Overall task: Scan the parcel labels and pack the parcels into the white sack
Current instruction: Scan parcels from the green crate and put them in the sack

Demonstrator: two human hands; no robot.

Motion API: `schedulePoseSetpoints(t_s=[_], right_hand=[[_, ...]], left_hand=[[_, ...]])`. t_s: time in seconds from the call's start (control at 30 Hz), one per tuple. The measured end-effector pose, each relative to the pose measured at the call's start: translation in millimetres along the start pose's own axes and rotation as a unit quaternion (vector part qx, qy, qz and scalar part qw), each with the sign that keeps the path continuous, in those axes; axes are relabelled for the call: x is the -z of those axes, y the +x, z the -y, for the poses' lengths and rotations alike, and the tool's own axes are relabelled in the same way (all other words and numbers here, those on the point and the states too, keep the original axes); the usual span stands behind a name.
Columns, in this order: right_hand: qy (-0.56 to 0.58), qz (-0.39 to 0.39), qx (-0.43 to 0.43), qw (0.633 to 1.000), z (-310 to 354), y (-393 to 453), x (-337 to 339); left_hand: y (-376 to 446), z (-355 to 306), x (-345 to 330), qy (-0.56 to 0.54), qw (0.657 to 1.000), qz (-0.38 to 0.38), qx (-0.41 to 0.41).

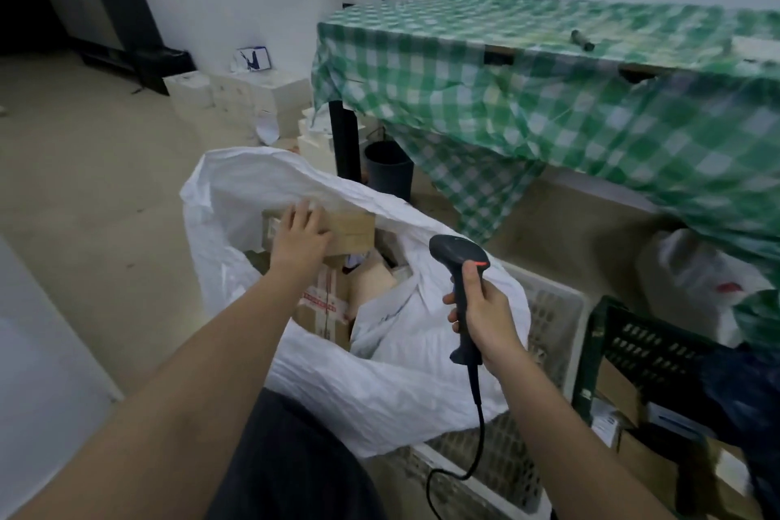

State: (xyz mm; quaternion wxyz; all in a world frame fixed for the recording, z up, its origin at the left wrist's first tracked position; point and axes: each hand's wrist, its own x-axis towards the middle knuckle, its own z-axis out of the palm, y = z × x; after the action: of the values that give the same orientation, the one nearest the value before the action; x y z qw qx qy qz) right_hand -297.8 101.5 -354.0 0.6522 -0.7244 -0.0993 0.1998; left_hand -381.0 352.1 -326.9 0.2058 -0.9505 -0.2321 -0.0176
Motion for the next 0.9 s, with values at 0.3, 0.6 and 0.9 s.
schedulePoseSetpoints(t_s=[0.3, 0.6, 0.9], right_hand=[[-0.006, 0.003, -0.028, 1.0, -17.2, 6.2, 16.2], [0.011, -0.106, -0.055, 0.993, -48.1, -69.8, 136.2], [0.017, -0.301, -0.137, 0.944, -104.5, -112.4, 292.6]], left_hand=[[0.5, -40.5, 4.6, -0.396, 0.914, -0.012, 0.085], [-29.3, -182.3, 58.5, -0.594, 0.804, -0.003, -0.011], [-48.3, -382.1, 66.5, -0.622, 0.751, 0.16, -0.155]])
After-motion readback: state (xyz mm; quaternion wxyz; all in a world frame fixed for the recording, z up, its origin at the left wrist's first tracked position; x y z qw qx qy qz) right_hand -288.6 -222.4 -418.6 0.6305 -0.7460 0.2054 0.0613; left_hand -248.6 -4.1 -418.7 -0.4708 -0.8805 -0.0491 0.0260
